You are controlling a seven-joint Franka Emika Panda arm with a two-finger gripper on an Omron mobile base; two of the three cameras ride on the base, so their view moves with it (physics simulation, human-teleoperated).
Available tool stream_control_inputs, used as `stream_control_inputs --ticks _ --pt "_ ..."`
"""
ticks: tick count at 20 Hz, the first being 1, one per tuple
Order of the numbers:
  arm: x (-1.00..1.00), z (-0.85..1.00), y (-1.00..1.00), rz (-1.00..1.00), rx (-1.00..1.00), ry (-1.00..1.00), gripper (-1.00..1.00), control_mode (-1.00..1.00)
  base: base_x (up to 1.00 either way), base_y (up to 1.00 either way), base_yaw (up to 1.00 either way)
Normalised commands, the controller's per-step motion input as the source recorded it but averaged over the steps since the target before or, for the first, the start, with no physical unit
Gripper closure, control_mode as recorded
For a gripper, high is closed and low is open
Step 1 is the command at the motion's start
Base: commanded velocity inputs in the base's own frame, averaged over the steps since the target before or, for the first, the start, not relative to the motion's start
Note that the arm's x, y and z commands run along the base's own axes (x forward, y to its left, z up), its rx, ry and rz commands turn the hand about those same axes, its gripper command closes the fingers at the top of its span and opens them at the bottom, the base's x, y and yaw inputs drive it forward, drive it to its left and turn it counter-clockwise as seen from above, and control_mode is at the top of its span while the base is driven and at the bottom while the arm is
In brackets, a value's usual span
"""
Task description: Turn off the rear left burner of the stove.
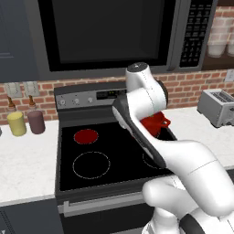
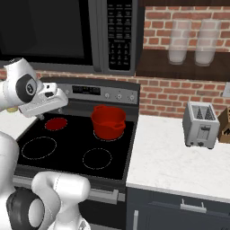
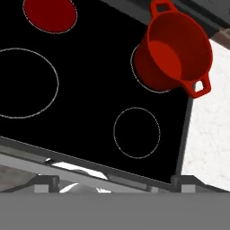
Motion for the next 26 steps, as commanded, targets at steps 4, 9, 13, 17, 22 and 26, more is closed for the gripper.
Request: stream_control_inputs --ticks 4,9,13,17,22,26 --pt "-0.25 0.0 0.16 0.06 -0.07 -0.2 -1.0 -1.0 0.0 0.0 0.0" --pt "-0.33 -0.02 0.14 0.05 -0.04 -0.26 -1.0 -1.0 0.0 0.0 0.0" --pt "-0.21 -0.15 0.05 0.01 0.0 -0.15 -1.0 -1.0 0.0 0.0 0.0" --pt "-0.18 -0.08 0.0 0.0 0.0 -0.19 -1.0 -1.0 0.0 0.0 0.0" --pt "-0.14 0.0 0.0 0.0 0.0 -0.26 -1.0 -1.0 0.0 0.0 0.0" --pt "-0.17 0.0 0.0 0.0 0.0 -0.25 -1.0 -1.0 0.0 0.0 0.0"
